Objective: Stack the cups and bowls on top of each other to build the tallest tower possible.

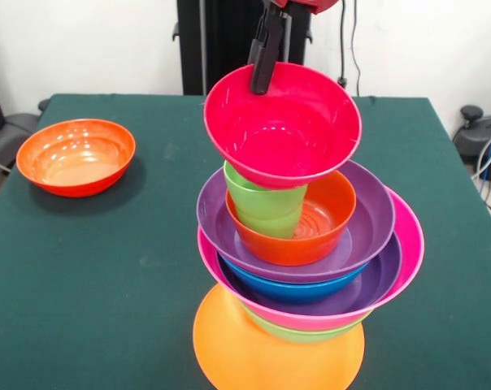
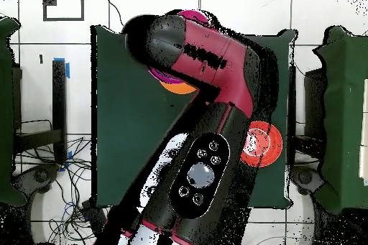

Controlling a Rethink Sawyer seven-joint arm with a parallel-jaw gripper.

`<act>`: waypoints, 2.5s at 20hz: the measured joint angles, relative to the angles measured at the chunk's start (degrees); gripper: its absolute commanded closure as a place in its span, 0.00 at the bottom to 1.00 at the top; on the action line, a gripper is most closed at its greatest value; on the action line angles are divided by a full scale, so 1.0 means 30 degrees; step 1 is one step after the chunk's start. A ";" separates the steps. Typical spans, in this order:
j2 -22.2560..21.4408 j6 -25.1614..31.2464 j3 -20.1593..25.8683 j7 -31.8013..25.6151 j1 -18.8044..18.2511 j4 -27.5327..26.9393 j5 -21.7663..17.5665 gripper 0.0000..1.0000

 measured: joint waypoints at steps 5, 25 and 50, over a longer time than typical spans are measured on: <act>-0.0243 -0.0289 0.0003 0.0000 0.0000 0.0492 0.0000 1.00; -0.1139 -0.1062 0.0000 0.0000 0.0026 0.0997 0.0000 1.00; -0.0968 -0.2459 -0.0135 0.0000 0.0623 0.1071 0.0000 1.00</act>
